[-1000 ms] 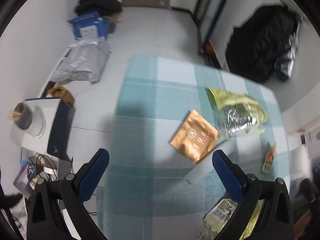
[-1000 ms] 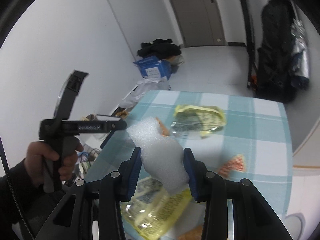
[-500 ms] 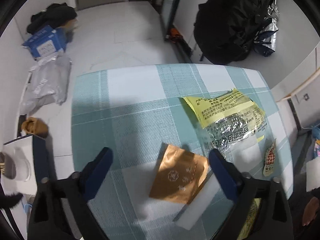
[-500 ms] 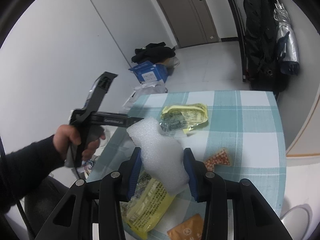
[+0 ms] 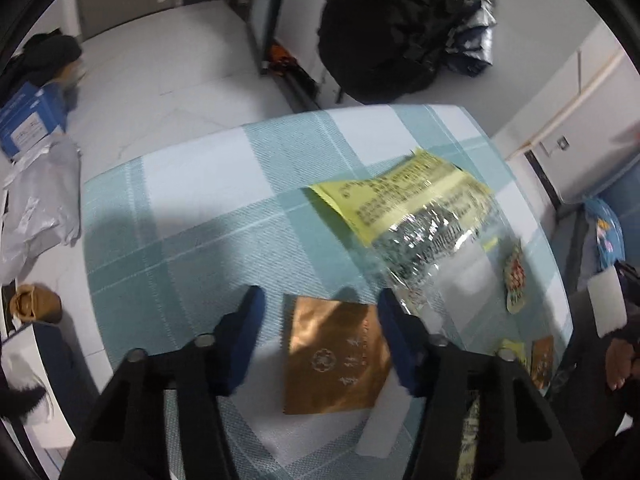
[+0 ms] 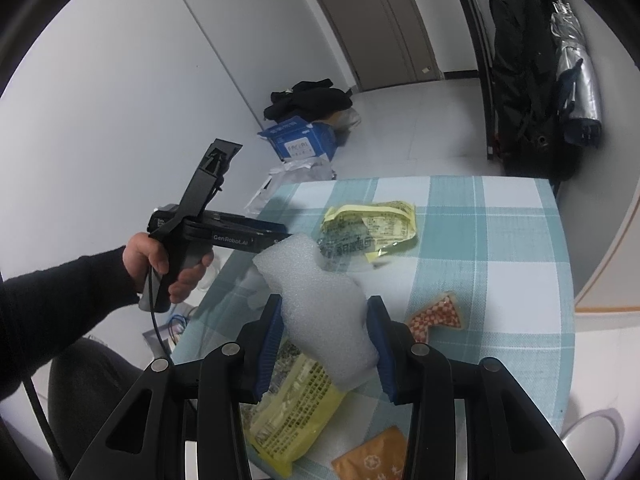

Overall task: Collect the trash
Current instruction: 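Move the left tool toward the brown paper packet while the right holds the foam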

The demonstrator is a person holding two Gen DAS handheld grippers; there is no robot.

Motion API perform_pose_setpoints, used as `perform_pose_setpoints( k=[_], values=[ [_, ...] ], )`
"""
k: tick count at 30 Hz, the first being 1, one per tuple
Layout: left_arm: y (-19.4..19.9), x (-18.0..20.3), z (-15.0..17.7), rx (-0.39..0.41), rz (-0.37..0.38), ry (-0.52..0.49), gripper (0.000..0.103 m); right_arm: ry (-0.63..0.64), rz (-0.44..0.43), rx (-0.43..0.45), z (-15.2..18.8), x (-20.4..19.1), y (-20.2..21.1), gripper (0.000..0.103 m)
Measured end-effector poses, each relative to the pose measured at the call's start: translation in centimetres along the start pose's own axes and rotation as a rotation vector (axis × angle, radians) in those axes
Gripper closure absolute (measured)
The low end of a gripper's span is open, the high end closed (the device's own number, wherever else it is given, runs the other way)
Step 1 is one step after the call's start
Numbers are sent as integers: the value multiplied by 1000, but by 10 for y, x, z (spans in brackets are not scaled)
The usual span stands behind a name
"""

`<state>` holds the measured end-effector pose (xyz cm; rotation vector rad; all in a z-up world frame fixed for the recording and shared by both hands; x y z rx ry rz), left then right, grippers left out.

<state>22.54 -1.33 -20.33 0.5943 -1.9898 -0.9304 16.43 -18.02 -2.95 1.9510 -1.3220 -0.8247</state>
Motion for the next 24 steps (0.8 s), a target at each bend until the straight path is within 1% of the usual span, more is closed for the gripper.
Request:
perform_pose_setpoints(
  k=[3,4,5,7,10,13,18,20,22,24],
  values=[
    [-3,3,0,-27,10,-18,64,-2,-1,-9,1,0,-3,62],
    [-3,3,0,-35,18,-17,69,-4,0,-13,1,0,-5,62],
    [-3,3,0,-39,19,-13,78,-4,0,-15,1,0,-6,62],
    [-3,0,1,-48,24,5,91,-1,0,-16,2,0,-7,62],
    [-1,-2,2,-46,19,29,98,4,3,-11,2,-1,-7,62],
    [4,-1,3,-33,12,50,101,4,7,-9,1,-1,-7,62],
    [14,7,7,-14,2,83,103,1,11,-5,1,-1,-7,62],
    [19,9,10,-14,-30,91,103,5,15,-1,0,-2,-7,62],
    [24,10,14,-21,-79,104,103,4,17,4,-1,-2,-5,62],
    [30,11,19,-9,-100,133,103,1,24,2,-1,-3,-5,62]
  ],
)
Point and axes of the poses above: each gripper's, at about its wrist camera, not at the fingertips, and y roughly against the way its jaws point, x to its right, z to its underside, the point moved 10 cm from there along -y, roughly the way its jaws point, and after that the axes turned 15 degrees about z, right-handed, at the moved point
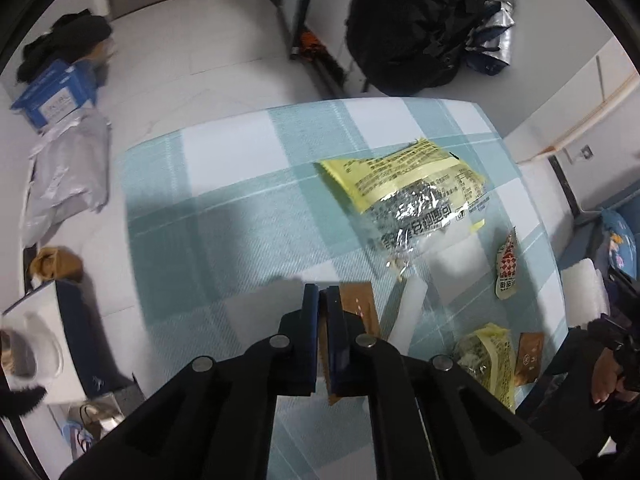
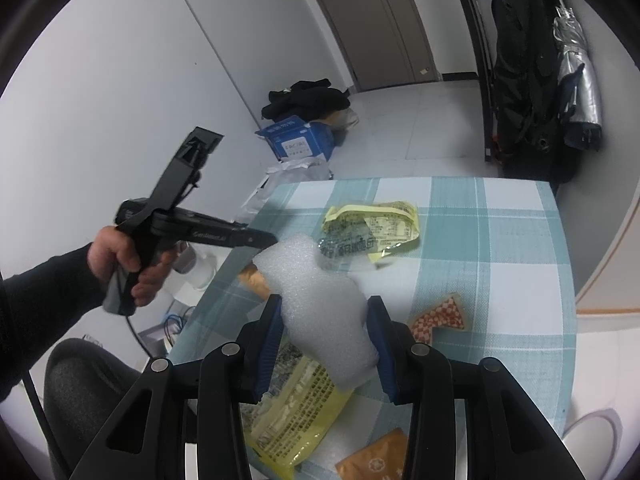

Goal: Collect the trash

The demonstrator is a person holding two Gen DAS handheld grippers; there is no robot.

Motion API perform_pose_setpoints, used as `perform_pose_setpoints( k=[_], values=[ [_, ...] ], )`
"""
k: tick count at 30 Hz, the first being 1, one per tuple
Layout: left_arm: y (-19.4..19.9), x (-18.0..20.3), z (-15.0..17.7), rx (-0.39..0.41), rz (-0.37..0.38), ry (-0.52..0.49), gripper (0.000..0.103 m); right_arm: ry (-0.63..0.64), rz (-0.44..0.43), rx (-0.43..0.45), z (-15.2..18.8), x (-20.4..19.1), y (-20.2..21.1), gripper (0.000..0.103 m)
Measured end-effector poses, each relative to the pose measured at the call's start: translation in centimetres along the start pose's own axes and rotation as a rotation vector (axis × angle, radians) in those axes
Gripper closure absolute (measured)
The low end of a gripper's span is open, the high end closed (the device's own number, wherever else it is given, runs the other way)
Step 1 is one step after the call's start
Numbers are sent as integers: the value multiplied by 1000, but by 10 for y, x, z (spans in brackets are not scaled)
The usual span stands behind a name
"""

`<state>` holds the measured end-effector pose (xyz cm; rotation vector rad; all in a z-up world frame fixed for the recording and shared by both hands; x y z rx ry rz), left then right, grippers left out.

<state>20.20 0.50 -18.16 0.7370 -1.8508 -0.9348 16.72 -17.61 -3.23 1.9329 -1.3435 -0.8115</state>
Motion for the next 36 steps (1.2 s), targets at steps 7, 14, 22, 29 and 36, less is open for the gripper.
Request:
perform_pose_setpoints(
  k=[7,14,22,29,36],
  values=[
    [22,-1,17,76,-25,131,103,-1,0,27,-6,-8,4,62],
    [41,20,29,147,-88,95,103,26,20,50,-3,-20,7,62],
    [58,32,37,234,-80,104,103,21,39,61,-1,-25,9,63],
    [55,32,51,254,6,135,103,-4,43,60,6,-25,14,63],
    [33,13,55,173,-115,61,61,4,38,58,12,-26,18,63]
  ],
)
Point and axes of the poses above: each gripper's, at about its wrist camera, not at the fingertips, and y roughly against the way its jaws point, x to its right, z to its underside, the point moved 10 cm from there along -y, roughly the way its jaws point, and after that the axes turned 15 degrees about z, right-handed, at the moved point
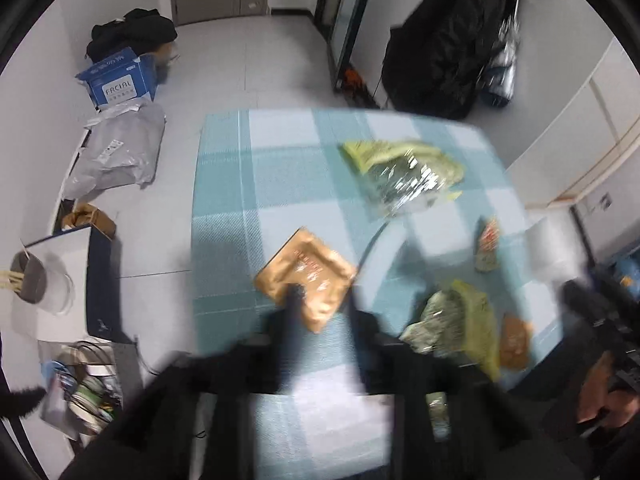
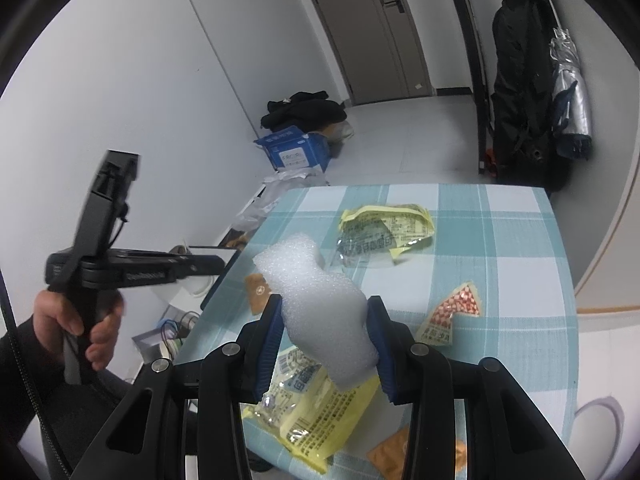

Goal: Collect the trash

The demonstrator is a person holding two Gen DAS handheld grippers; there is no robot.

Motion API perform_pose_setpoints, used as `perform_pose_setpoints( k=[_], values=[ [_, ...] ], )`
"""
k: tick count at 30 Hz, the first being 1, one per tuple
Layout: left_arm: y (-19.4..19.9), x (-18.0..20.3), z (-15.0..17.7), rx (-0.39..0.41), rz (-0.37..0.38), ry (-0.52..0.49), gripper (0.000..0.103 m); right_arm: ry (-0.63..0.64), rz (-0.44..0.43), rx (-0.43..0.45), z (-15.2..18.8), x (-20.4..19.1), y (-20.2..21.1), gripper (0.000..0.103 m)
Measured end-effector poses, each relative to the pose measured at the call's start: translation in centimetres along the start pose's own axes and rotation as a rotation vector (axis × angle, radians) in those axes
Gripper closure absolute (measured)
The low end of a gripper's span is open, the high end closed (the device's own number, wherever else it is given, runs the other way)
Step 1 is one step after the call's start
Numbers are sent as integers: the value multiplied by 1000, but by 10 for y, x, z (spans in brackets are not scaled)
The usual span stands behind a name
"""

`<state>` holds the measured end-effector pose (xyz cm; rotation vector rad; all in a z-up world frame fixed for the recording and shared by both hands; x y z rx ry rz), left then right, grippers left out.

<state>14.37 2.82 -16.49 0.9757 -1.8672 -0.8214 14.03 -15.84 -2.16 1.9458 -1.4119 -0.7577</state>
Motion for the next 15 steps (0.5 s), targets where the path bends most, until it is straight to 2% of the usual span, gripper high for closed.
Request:
perform_pose_setpoints(
  k=[1,3,6,11,15],
  values=[
    [-4,-4,0,-7,-20,-14,50,0,0,0,1,0,0,63],
    [-11,-15,1,-19,-59,-31,49,-5,-6,-2,0,1,0,63],
    [-25,-29,6,-83,-49,-19,48,-14,-16,-1,-3,2,-1,63],
    [-31,-39,8,-120,88,44,48,-20,-27,-14,-3,5,-5,63],
    [-31,-45,3,-100,173,80,48,-46,-45,-38,-3,10,-12,63]
  ],
)
Point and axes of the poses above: each gripper's, at about its wrist camera, not at the fingertips, and y roughly against the way its jaws point, x to its right, z to its underside, the point moved 10 cm from there along -y, roughly the way its jaws point, and after that the axes turned 15 degrees about z, right-handed, at the moved point
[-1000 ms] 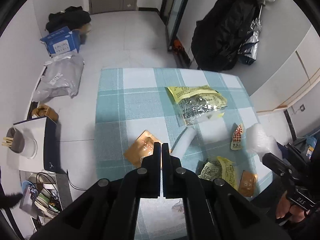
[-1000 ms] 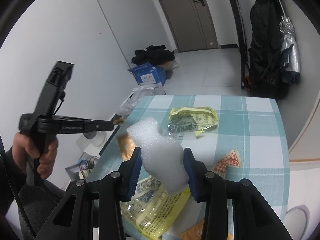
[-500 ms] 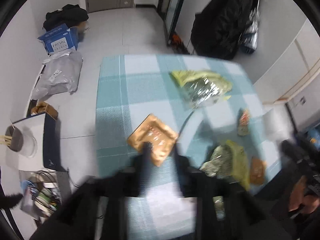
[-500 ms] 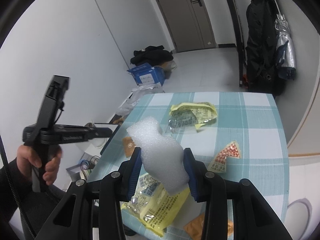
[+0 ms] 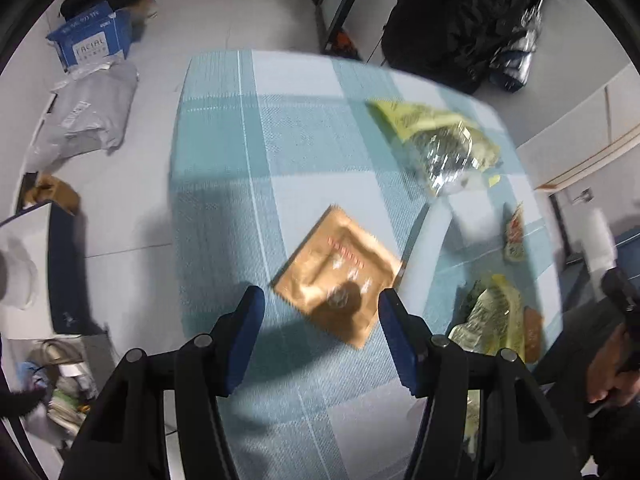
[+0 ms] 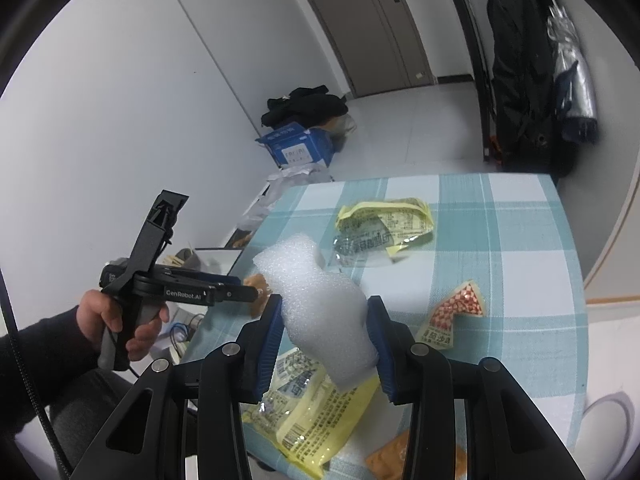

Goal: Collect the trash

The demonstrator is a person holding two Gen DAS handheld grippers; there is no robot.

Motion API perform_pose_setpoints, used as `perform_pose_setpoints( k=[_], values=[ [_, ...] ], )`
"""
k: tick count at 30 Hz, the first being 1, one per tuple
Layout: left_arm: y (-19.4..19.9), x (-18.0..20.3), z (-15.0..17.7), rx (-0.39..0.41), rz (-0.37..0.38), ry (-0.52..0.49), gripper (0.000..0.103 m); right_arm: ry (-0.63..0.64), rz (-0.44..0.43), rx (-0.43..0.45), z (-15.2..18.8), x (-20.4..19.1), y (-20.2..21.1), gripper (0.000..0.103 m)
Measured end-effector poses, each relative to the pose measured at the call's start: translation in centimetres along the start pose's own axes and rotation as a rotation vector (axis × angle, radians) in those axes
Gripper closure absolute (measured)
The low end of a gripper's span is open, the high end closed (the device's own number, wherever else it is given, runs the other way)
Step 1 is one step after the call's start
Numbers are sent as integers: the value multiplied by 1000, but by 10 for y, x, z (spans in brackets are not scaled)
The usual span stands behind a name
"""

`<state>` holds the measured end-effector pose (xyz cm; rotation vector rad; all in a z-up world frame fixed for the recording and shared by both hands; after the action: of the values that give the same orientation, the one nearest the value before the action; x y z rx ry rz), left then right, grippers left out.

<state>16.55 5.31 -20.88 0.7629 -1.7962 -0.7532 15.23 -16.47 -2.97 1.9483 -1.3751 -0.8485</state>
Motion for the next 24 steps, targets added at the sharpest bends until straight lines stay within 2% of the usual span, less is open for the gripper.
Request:
perform_pose_setpoints(
  k=[2,5,9,10,15,19,24],
  values=[
    [2,-2,-4,13,22,9,48,-12,-7,-9,0,3,-3,62],
    [1,1,-8,32,4,2,48,-20,-17,-20,-1,3,-6,62],
    [-9,6,-11,2,-104,-107,50,-9,-21,-22,-2,0,-8,63],
    [-12,9,-9,-14,-133,-147,53,-4,-19,-23,-2,-1,-8,63],
    [-23,19,0,-79,-243,-281,50,6,-22,-25,-2,-3,-9,63],
    [-26,23,7,-136,-247,-329,38,7,-20,-22,-1,-3,-7,62],
    [-27,24,10,-160,-256,-338,38,-2,-17,-15,-3,2,-4,62]
  ],
)
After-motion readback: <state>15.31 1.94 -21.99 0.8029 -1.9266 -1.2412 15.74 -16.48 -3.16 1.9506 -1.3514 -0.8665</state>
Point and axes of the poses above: each gripper's, at about its wrist camera, not at the fingertips, and y roughly against the way its jaws point, x to its right, z to its underside, the point moved 10 cm from there along -y, roughly the way its jaws point, and after that the axes turned 15 degrees about z, right-handed, at the moved point
